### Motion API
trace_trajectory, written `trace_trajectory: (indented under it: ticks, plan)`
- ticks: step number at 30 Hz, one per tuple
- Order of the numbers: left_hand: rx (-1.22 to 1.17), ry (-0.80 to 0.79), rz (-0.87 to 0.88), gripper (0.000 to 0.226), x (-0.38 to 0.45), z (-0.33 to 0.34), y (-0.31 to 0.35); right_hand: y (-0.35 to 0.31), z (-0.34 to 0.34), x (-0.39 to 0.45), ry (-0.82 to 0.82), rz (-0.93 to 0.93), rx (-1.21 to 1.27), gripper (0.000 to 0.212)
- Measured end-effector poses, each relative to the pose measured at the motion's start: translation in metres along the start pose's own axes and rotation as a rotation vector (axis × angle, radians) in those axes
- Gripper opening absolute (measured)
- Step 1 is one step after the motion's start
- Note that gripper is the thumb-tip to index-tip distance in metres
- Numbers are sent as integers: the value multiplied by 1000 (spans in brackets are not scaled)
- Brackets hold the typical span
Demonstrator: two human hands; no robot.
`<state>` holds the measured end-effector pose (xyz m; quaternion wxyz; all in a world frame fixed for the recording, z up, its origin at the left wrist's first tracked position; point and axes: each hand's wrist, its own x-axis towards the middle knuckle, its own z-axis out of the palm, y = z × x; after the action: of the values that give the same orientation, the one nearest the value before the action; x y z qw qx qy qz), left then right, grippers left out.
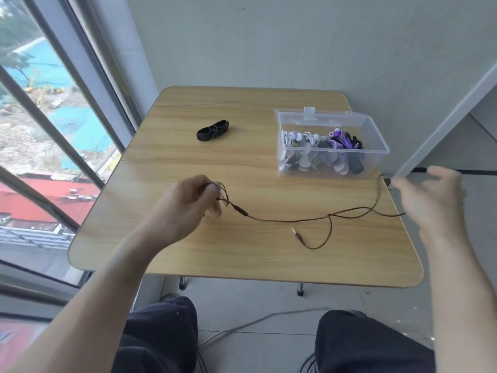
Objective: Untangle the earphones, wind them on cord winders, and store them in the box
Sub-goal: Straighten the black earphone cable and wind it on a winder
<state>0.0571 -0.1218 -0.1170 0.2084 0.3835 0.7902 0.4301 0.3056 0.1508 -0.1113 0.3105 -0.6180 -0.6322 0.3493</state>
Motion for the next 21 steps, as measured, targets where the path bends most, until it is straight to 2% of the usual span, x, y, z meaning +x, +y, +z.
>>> trace_trajectory:
  ticks: [2,3,5,7,9,11,14,16,18,21]
  plan:
    - [-154,-10,14,25,-2,6,9,-6,9,-18,38,-213,-89,53]
    - [-227,-12,11,24,-3,9,13,-11,16,-28,20,-345,-40,41]
    - [-349,-22,-10,23,-4,16,18,-21,31,-55,-150,-541,146,19]
    - [-423,-43,-37,23,-5,23,23,-28,44,-85,-438,-628,249,18]
    - [-514,-80,-65,19,-6,29,29,-31,56,-109,-701,-645,275,31]
    - [-635,-146,-91,20,-8,34,34,-30,65,-122,-851,-609,304,37]
    - [-674,-170,-121,24,-9,36,38,-31,70,-125,-874,-527,374,27]
    - [-539,-90,-143,26,-8,35,36,-31,70,-120,-806,-544,357,11]
    - [-349,1,-160,26,-7,35,34,-31,67,-115,-775,-545,330,10]
    - [-179,88,-151,18,-8,35,31,-31,58,-108,-866,-521,296,9]
